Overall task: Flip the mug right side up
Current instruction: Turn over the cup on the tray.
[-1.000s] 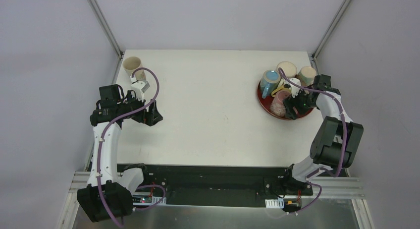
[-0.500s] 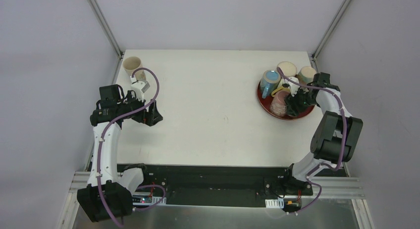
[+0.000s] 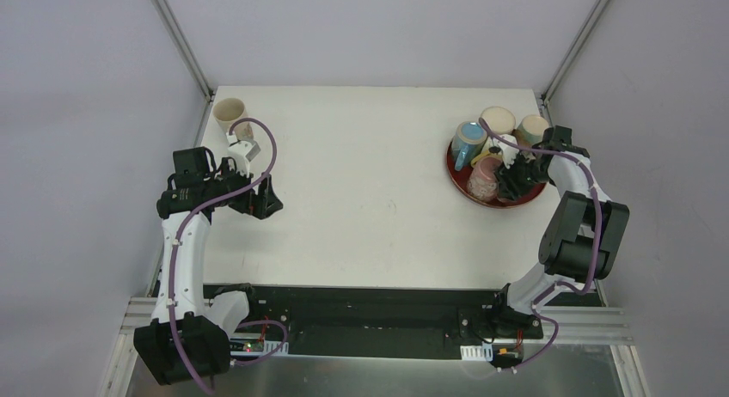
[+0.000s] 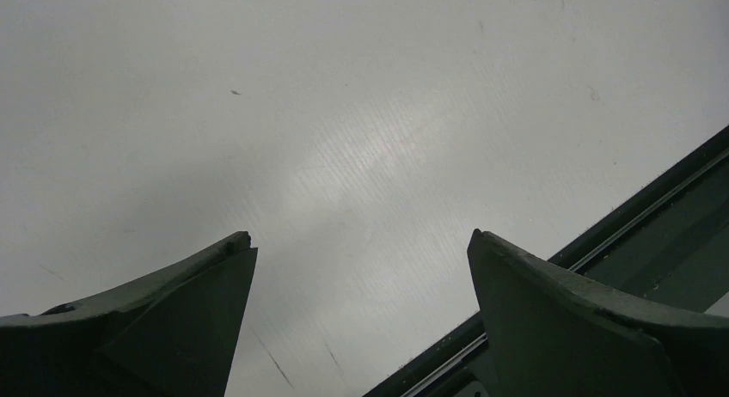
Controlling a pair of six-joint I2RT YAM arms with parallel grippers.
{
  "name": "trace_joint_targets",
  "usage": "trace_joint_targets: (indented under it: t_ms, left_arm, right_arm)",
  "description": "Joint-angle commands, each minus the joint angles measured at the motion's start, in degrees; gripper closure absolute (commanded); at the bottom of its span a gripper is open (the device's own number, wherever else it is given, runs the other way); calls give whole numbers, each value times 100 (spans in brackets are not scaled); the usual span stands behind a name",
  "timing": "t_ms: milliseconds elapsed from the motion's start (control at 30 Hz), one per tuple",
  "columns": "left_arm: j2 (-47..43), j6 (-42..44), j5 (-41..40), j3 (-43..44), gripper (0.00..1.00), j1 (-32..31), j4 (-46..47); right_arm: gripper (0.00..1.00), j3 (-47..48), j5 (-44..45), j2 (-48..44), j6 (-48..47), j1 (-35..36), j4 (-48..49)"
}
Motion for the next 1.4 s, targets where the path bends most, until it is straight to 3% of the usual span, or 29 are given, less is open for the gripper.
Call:
trace_joint_targets:
  t_ms: [0, 200, 433, 733, 1033, 1367]
  left_arm:
    - [-58, 108, 246, -26, 1, 11, -5]
    - [-59, 110, 252, -34, 1, 11, -5]
    - [-51, 117, 269, -27, 1, 12, -5]
    - [-75, 120, 280, -28, 1, 12, -5]
    - [-92, 108, 303, -14, 0, 9, -5]
    - [-107, 93, 326, -18, 0, 12, -5]
  right_arm:
    - [53, -33, -201, 6, -212, 85, -86]
    - [58, -55, -230, 36, -41, 110, 50]
    - [100, -117, -319, -15, 373, 134, 298]
    - [100, -433, -212, -341, 915, 141, 684]
    - [100, -1170, -307, -1241, 1249, 139, 1514]
    - [100, -1066, -449, -2057, 1583, 138, 1477]
